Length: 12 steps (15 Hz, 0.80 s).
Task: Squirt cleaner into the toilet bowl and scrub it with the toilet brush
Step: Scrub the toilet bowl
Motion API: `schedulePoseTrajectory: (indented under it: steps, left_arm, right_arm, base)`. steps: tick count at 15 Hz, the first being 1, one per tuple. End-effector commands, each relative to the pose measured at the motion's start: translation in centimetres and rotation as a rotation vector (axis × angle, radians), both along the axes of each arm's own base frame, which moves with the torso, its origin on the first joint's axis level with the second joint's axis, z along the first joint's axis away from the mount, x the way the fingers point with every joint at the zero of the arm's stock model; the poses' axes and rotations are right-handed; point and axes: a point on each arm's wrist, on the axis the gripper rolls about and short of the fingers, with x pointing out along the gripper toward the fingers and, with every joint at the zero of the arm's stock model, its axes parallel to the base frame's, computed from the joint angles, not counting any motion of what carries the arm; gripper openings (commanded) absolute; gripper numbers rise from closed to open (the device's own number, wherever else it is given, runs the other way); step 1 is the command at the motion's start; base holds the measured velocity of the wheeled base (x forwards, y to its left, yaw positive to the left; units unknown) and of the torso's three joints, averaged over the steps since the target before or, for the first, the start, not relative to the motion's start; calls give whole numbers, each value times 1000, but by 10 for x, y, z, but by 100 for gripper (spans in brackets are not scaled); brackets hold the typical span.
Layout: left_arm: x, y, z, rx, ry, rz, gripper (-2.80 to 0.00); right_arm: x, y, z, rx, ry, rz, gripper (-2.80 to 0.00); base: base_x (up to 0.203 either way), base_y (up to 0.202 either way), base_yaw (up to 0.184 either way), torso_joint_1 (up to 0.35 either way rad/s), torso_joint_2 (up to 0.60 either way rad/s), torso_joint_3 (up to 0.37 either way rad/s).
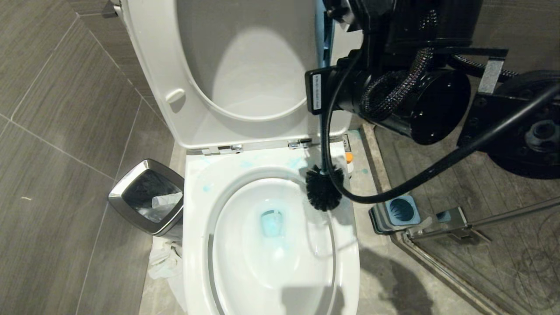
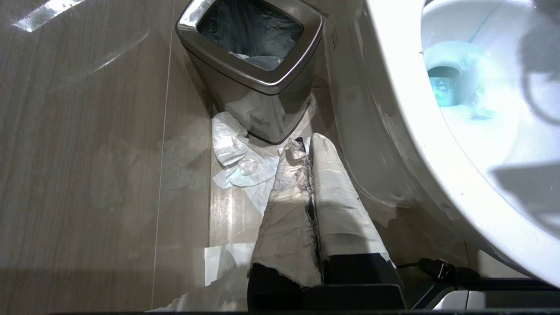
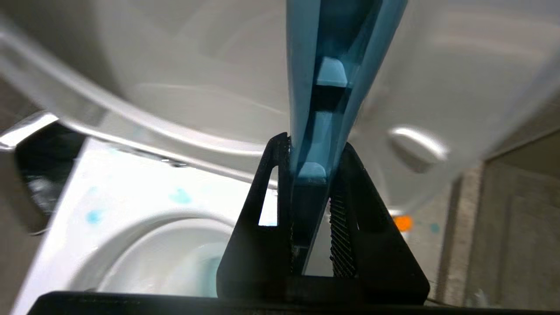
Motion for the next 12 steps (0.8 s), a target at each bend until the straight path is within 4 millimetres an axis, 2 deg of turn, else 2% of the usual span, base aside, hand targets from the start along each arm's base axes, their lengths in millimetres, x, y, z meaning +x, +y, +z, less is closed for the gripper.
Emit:
schedulePoseTrajectory:
  steps: [1, 7, 9, 12]
  left_arm:
    - [0, 0, 0, -1, 1, -1, -280]
    - [0, 0, 0, 0, 1, -1, -280]
    - [0, 0, 0, -1, 1, 0, -280]
    - [0, 0, 0, -1, 1, 0, -280]
  right_arm:
    - [-8, 24, -7, -12, 7, 55, -280]
    - [-23, 66, -30, -56, 39, 150, -280]
    - [-28, 76, -45, -83, 67, 173, -280]
    - [-21, 89, -70, -83, 66, 176, -280]
  base:
    - [0, 0, 0, 0, 0, 0]
    - [0, 0, 0, 0, 0, 0]
    - [0, 0, 0, 0, 0, 0]
    - [0, 0, 0, 0, 0, 0]
